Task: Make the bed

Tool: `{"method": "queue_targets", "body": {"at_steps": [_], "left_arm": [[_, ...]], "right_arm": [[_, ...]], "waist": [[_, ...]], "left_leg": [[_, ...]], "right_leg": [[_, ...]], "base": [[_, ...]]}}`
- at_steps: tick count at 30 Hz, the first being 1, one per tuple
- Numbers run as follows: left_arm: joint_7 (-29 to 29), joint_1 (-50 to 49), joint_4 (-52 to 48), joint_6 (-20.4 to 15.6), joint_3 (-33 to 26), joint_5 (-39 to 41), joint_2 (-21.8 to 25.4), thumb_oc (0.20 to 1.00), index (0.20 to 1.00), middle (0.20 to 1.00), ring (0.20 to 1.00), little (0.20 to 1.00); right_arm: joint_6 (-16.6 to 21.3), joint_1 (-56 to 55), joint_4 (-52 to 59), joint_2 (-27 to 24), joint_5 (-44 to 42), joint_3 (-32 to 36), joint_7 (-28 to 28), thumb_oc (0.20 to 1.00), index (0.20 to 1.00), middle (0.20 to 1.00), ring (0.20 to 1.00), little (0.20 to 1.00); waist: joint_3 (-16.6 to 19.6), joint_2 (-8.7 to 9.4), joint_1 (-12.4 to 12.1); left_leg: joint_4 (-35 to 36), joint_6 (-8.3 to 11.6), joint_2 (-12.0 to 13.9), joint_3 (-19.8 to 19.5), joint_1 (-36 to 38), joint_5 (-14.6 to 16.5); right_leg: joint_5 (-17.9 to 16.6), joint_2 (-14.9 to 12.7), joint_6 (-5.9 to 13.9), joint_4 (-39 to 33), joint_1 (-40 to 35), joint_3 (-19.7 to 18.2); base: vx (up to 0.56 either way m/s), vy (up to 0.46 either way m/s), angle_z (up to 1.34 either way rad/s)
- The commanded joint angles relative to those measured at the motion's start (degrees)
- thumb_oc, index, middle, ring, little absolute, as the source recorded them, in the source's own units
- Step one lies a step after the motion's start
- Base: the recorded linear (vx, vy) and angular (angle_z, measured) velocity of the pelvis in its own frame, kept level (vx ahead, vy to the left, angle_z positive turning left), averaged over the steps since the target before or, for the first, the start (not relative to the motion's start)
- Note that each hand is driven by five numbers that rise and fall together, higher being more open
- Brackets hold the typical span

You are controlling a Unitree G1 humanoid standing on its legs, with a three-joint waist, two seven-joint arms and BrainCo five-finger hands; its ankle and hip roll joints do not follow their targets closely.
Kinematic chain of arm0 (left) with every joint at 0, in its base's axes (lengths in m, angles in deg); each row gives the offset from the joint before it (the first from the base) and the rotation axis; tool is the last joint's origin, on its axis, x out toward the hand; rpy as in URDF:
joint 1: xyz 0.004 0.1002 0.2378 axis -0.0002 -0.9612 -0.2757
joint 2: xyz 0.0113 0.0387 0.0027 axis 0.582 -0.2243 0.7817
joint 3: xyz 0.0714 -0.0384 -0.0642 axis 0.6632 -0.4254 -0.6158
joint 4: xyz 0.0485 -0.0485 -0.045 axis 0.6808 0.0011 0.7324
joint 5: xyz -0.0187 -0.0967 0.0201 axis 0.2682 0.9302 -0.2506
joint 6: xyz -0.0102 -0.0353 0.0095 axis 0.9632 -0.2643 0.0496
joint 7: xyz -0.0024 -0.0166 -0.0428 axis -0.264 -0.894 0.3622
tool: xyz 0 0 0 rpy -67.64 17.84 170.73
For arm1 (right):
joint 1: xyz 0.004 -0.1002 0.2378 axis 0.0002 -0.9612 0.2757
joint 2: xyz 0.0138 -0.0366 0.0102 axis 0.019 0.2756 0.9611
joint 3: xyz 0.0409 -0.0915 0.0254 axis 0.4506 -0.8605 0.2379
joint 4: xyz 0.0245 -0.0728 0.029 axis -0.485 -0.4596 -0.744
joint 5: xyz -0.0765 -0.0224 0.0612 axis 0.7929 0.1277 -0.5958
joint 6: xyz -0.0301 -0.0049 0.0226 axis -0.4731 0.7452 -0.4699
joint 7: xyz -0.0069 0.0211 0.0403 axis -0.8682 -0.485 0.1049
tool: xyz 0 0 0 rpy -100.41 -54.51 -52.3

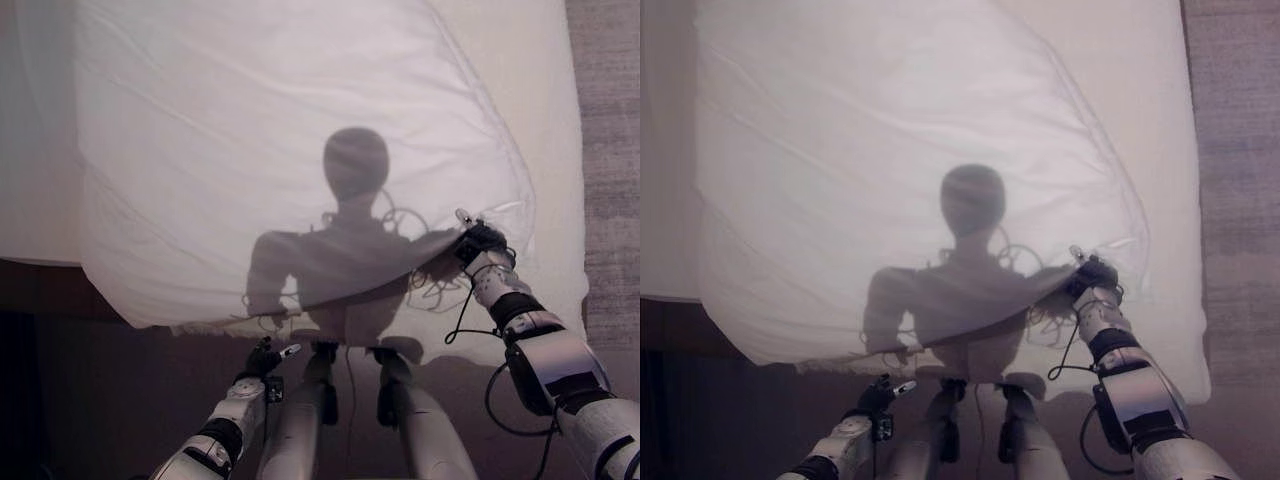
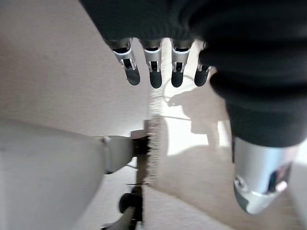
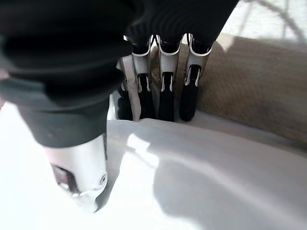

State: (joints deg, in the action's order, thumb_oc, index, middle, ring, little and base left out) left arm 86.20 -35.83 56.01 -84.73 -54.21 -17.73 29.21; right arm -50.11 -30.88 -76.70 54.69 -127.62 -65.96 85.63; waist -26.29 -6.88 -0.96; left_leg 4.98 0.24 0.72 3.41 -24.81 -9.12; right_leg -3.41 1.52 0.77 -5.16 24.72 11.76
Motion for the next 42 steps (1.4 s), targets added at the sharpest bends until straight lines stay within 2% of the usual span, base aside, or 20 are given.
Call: {"method": "queue_targets", "body": {"at_steps": [1, 4, 5, 6, 7, 17, 22, 25, 26, 29, 35, 36, 42], "left_arm": [[0.5, -1.1, -0.2, -0.6, 3.7, 1.8, -0.8, 1.0, 1.0, 1.0, 1.0, 1.0], [0.8, -1.3, -2.1, -1.0, 4.7, 2.1, -0.9, 1.0, 1.0, 1.0, 1.0, 1.0], [0.9, -1.2, -2.4, -1.1, 4.9, 2.2, -0.9, 1.0, 1.0, 1.0, 1.0, 1.0], [0.9, -1.1, -2.7, -1.2, 5.2, 2.2, -1.0, 1.0, 1.0, 1.0, 1.0, 1.0], [1.0, -0.9, -3.1, -1.3, 5.3, 2.5, -1.1, 1.0, 1.0, 1.0, 1.0, 1.0], [1.4, -0.1, -5.1, -1.8, 5.5, 3.7, -1.3, 1.0, 1.0, 1.0, 1.0, 1.0], [-0.9, -1.1, -14.8, -2.5, 7.4, 6.3, -0.1, 1.0, 1.0, 1.0, 1.0, 1.0], [-2.0, -1.9, -18.2, -2.3, 8.2, 7.4, 0.3, 1.0, 1.0, 1.0, 1.0, 1.0], [-3.3, -2.5, -23.1, -2.3, 9.5, 9.5, 0.8, 1.0, 1.0, 1.0, 1.0, 1.0], [-4.5, -2.7, -26.5, -1.5, 11.1, 11.9, 0.8, 1.0, 1.0, 1.0, 1.0, 1.0], [-6.5, -1.5, -31.5, 1.2, 16.2, 18.8, -0.3, 1.0, 1.0, 1.0, 1.0, 1.0], [-7.1, -0.6, -31.4, 2.4, 18.1, 21.5, -1.2, 1.0, 1.0, 1.0, 1.0, 1.0], [-7.0, -2.8, -34.0, 7.1, 24.2, 36.0, -3.9, 1.0, 1.0, 1.0, 1.0, 1.0]], "right_arm": [[3.2, 8.9, 0.8, -4.8, 0.7, -2.3, 0.8, 1.0, 1.0, 1.0, 1.0, 1.0], [3.0, 12.4, -0.5, -6.8, 2.0, -3.5, 1.4, 1.0, 1.0, 1.0, 1.0, 1.0], [3.0, 13.1, -0.5, -7.1, 2.3, -3.6, 1.5, 0.58, 0.58, 0.58, 0.58, 0.58], [3.0, 13.8, -0.6, -7.4, 2.7, -4.1, 1.6, 0.347, 0.347, 0.347, 0.347, 0.347], [3.4, 14.0, -0.5, -7.7, 2.4, -4.2, 1.8, 0.2, 0.2, 0.2, 0.2, 0.2], [6.3, 10.2, 6.9, -4.9, -0.5, -4.3, 1.0, 0.2, 0.2, 0.2, 0.2, 0.2], [8.0, 6.0, 17.9, -4.7, 1.1, -5.1, 1.9, 0.2, 0.2, 0.2, 0.2, 0.2], [7.7, 4.1, 22.4, -5.5, 4.3, -6.1, 2.4, 0.2, 0.2, 0.2, 0.2, 0.2], [7.1, 2.2, 27.3, -6.7, 7.1, -6.7, 2.2, 0.2, 0.2, 0.2, 0.2, 0.2], [6.9, 0.6, 29.9, -7.5, 8.1, -6.6, 2.0, 0.2, 0.2, 0.2, 0.2, 0.2], [5.5, -4.2, 37.2, -8.2, 10.0, -6.8, 0.9, 0.2, 0.2, 0.2, 0.2, 0.2], [4.8, -5.2, 38.3, -8.0, 10.3, -7.0, 0.6, 0.2, 0.2, 0.2, 0.2, 0.2], [2.8, -7.5, 39.1, -6.0, 9.2, -8.1, 0.3, 0.2, 0.2, 0.2, 0.2, 0.2]], "waist": [[0.0, 2.18, -1.4], [-1.1, 1.66, -2.0], [-1.4, 1.66, -2.0], [-1.6, 1.62, -2.1], [-1.8, 1.59, -2.3], [-1.8, 2.43, -1.4], [-0.7, 2.77, 0.1], [-0.1, 2.86, 0.7], [0.7, 2.99, 1.3], [1.6, 3.12, 1.9], [4.8, 4.01, 3.6], [6.4, 4.54, 4.1], [10.8, 5.43, 4.7]], "left_leg": [[0.0, 3.27, -1.8, 0.4, 0.4, 1.9], [0.0, 3.43, -1.9, -0.1, -1.9, 1.3], [0.0, 3.42, -2.0, -0.2, -2.4, 1.2], [0.0, 3.44, -2.1, -0.3, -2.8, 1.0], [0.0, 3.47, -2.2, -0.4, -3.1, 0.8], [0.0, 3.71, -2.6, -0.9, -0.3, 1.2], [0.0, 3.44, -3.3, 0.0, 4.3, 1.9], [0.0, 3.14, -3.5, 0.4, 6.2, 2.4], [0.0, 2.62, -3.6, 0.6, 8.6, 3.0], [0.0, 2.12, -3.9, 1.0, 11.1, 3.6], [0.0, 1.32, -4.1, 1.7, 16.7, 5.0], [0.0, 1.2, -4.0, 2.0, 18.1, 5.5], [0.0, 0.85, -3.6, 3.2, 21.0, 6.6]], "right_leg": [[-4.4, -2.7, 5.22, 1.8, 0.8, -2.7], [-5.0, -3.0, 5.41, 1.7, 2.8, -2.1], [-5.1, -2.8, 5.43, 1.7, 3.2, -2.1], [-5.3, -2.9, 5.48, 1.6, 3.6, -2.0], [-5.5, -2.9, 5.49, 1.6, 3.8, -1.9], [-5.2, -3.7, 5.71, 1.6, 0.9, -1.3], [-4.9, -4.7, 5.86, 2.0, -3.1, -2.3], [-4.5, -5.0, 5.93, 2.5, -4.6, -2.7], [-3.6, -5.3, 5.94, 3.3, -6.5, -3.3], [-2.8, -5.7, 5.97, 4.0, -8.4, -3.7], [-1.3, -6.1, 6.16, 4.8, -13.0, -4.5], [-1.3, -5.9, 6.25, 4.3, -14.4, -4.8], [-1.5, -5.2, 6.54, 2.8, -17.2, -5.9]], "base": [[-0.07, -0.017, 0.1], [-0.05, 0.005, 0.12], [-0.04, 0.015, 0.1], [-0.03, 0.011, 0.1], [-0.02, 0.015, 0.07], [-0.01, 0.017, 0.01], [-0.02, 0.066, 0.05], [0.0, 0.054, 0.04], [0.02, 0.078, 0.04], [0.02, 0.066, -0.02], [0.0, 0.026, -0.03], [0.0, 0.004, -0.1], [0.02, -0.002, -0.12]]}}
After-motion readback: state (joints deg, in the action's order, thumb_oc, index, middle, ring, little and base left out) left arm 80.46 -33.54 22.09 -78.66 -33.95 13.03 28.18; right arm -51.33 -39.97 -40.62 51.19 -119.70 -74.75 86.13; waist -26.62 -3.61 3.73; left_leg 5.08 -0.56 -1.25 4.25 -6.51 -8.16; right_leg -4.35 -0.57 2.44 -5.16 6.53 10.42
